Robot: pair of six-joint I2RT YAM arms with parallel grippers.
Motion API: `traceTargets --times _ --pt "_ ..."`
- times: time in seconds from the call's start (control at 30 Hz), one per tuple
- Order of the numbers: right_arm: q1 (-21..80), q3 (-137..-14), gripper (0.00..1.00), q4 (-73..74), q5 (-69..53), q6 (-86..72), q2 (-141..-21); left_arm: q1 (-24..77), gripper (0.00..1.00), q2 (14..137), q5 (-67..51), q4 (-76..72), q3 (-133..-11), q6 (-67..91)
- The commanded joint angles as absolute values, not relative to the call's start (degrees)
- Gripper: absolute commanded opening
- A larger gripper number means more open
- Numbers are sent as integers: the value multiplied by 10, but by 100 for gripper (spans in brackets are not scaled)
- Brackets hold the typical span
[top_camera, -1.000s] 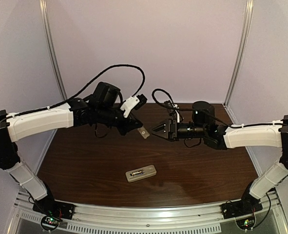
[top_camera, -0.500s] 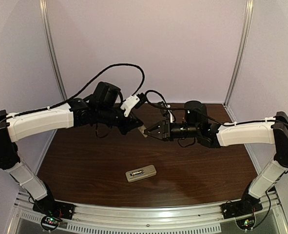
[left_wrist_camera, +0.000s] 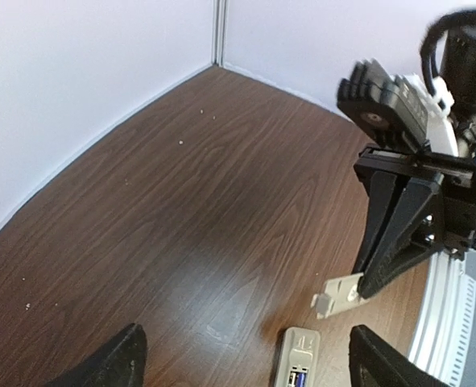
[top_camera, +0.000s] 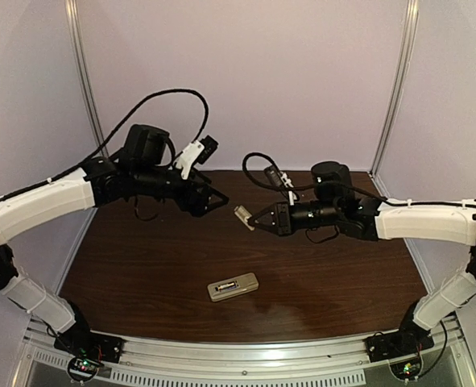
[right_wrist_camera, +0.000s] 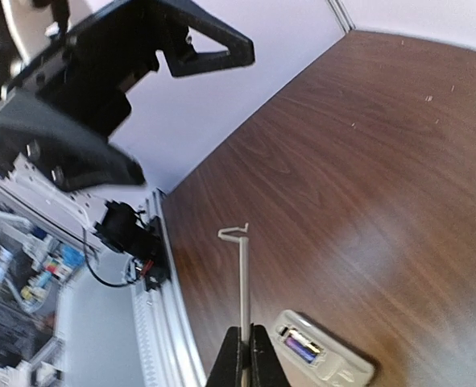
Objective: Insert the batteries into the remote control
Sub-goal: Pass from the right arm to the left
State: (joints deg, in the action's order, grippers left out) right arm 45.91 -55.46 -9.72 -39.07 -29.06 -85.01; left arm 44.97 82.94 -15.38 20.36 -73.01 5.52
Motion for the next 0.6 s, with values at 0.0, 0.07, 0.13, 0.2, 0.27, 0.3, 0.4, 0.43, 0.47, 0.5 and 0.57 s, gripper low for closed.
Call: traceTargets --times 0.0,0.07,0.13,0.2,0.27,0.3,0.4,0.43,0.47,0.5,0.57 --pt "469 -572 0 32 -320 -69 -787 432 88 774 -258 230 -724 72" --pt "483 -574 1 73 -297 25 -765 431 85 767 -296 249 -721 77" --pt "504 -558 3 69 -257 89 -736 431 83 760 -342 261 -715 81" --pt "536 -542 4 60 -201 142 -708 431 80 758 -383 272 -712 81" --pt "566 -543 3 64 -161 183 -696 431 77 759 -414 284 -714 85" --pt "582 -548 3 75 -139 201 -696 431 75 761 -428 291 -717 87" --pt "635 -562 1 113 -49 257 -701 430 72 768 -467 311 -721 92" --pt "652 -565 1 123 -22 273 -703 431 71 770 -485 317 -719 95" --pt "666 -566 1 132 3 287 -703 431 70 771 -505 319 -717 97" --pt "680 -564 0 139 33 302 -701 431 69 772 -526 320 -712 101" --pt "710 -555 0 137 82 328 -694 431 67 773 -558 320 -702 110"
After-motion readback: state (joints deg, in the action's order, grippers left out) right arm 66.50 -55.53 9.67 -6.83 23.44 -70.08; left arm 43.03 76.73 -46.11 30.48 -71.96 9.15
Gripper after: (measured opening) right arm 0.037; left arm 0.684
